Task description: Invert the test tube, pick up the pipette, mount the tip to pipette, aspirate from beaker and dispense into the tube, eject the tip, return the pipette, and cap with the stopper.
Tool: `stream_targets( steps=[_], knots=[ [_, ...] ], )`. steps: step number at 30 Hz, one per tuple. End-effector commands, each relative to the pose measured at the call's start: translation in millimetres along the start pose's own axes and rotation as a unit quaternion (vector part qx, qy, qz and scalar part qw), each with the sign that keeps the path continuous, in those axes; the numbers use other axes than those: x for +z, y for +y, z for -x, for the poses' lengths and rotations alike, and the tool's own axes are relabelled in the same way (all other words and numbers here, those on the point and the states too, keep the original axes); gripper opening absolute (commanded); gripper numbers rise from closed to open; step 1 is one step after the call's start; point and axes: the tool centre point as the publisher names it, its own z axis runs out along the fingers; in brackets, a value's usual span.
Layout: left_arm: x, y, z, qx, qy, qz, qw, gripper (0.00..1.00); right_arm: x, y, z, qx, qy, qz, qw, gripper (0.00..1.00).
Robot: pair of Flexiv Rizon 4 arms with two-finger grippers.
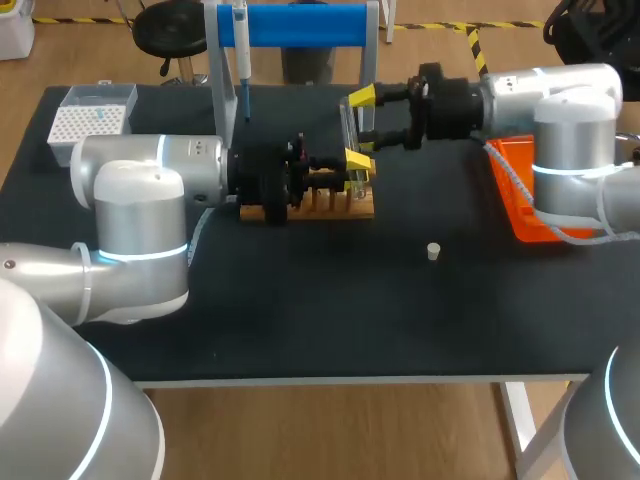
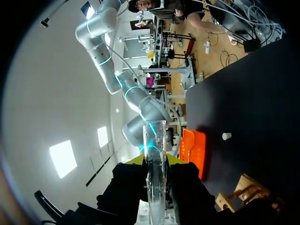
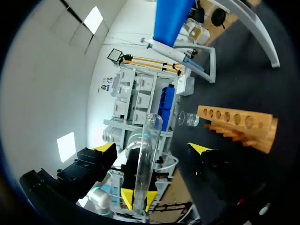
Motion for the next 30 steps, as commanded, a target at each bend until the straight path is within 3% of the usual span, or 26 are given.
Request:
stream_targets(
  steps=[1, 10, 18, 24, 30],
  knots=[
    [0.4, 0.2, -0.6, 0.001, -0.001, 0.000, 1.000, 0.00, -30.3, -18.3, -10.5, -0.090, -0.034, 0.011, 0.995, 1.00],
    [0.4, 0.2, -0.6, 0.001, -0.001, 0.000, 1.000, 0.00, -62.1, -21.1, 11.0, -0.214, -0.043, 0.025, 0.976, 1.00],
    [0.4, 0.2, -0.6, 0.001, -0.001, 0.000, 1.000, 0.00, -72.1, -30.0, 19.6, -0.340, -0.047, 0.030, 0.939, 1.00],
    [0.4, 0.2, -0.6, 0.001, -0.001, 0.000, 1.000, 0.00, -77.0, -35.1, 25.6, -0.398, -0.080, 0.019, 0.914, 1.00],
    [0.4, 0.2, -0.6, 0.001, -0.001, 0.000, 1.000, 0.00, -79.0, -35.9, 31.6, -0.439, -0.137, 0.025, 0.888, 1.00]
  ],
)
